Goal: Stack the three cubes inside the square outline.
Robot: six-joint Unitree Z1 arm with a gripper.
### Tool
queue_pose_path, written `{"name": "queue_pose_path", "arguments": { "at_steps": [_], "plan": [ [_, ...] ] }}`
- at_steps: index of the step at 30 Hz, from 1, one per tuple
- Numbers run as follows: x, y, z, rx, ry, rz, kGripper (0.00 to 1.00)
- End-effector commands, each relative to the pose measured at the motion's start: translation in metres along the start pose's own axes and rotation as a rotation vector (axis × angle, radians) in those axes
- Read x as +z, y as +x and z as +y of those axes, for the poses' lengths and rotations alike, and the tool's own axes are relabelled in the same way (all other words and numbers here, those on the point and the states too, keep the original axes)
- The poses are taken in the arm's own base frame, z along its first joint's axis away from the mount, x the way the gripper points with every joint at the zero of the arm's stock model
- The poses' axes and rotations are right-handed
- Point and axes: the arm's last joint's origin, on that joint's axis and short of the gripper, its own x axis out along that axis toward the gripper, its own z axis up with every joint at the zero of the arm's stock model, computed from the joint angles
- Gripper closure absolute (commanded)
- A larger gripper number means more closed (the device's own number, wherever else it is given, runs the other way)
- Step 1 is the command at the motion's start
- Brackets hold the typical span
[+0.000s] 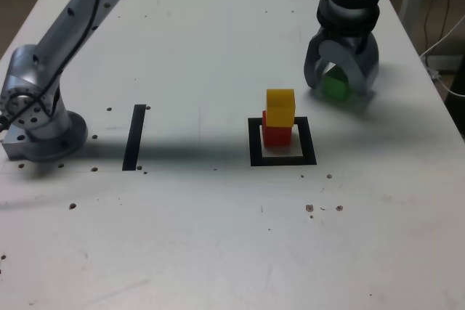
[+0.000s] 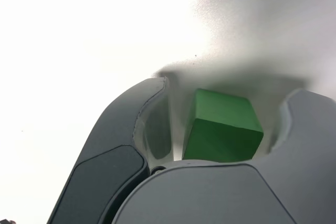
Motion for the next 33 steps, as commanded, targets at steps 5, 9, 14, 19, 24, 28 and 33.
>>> {"name": "queue_pose_path", "arguments": {
  "at_steps": [5,9,14,19,24,28,33],
  "plan": [
    [0.002,0.002,0.000,-0.007,0.001,0.005,0.71],
    [0.002,0.002,-0.001,-0.007,0.001,0.006,0.71],
    [0.003,0.000,-0.001,-0.007,0.000,0.003,0.71],
    [0.002,-0.008,-0.003,-0.002,-0.019,-0.004,0.71],
    [-0.006,-0.032,-0.011,0.025,-0.094,-0.010,0.71],
    [-0.018,-0.059,-0.021,0.046,-0.164,-0.015,0.71],
    [-0.040,-0.093,-0.039,0.051,-0.246,-0.021,0.71]
  ]
}}
